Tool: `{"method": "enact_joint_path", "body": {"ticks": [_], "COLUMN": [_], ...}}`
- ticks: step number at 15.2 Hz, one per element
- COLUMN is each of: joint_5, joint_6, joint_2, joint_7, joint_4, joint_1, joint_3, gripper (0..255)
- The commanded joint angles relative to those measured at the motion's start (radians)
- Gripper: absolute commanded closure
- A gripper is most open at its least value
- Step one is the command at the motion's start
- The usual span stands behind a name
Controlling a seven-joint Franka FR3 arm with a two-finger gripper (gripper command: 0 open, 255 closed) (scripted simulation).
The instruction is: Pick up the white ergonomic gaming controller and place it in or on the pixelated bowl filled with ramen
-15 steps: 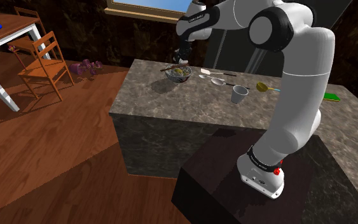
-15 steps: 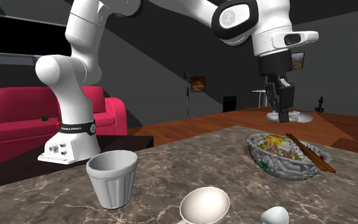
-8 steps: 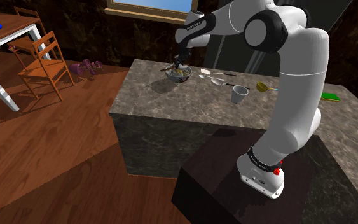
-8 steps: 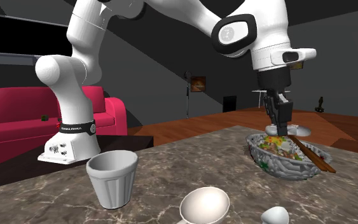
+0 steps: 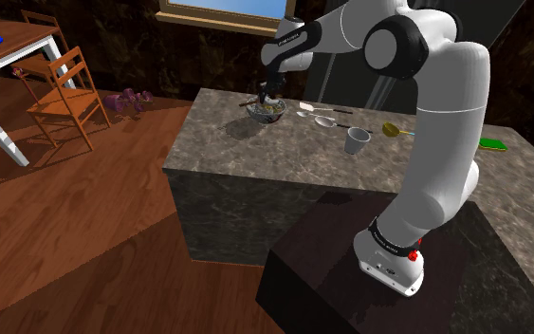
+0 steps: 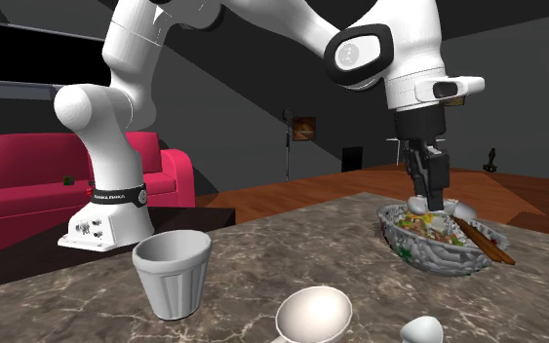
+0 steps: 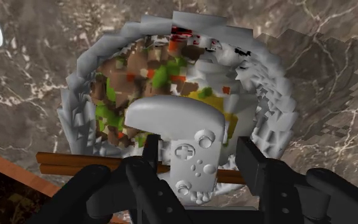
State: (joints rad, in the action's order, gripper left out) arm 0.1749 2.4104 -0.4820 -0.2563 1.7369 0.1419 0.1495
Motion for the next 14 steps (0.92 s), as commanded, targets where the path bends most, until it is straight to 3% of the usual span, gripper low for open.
{"method": "enact_joint_path", "body": {"ticks": [1, 5, 9, 14], "joint_5": [0.000, 0.000, -0.021, -0.021], "joint_6": [0.000, 0.000, -0.082, -0.082], "joint_2": [0.000, 0.000, 0.090, 0.090], "joint_7": [0.000, 0.000, 0.013, 0.013], "joint_4": [0.000, 0.000, 0.007, 0.007], "joint_1": [0.000, 0.000, -0.007, -0.007], "joint_3": [0.000, 0.000, 0.013, 0.013], "gripper": [0, 0, 0, 0]}}
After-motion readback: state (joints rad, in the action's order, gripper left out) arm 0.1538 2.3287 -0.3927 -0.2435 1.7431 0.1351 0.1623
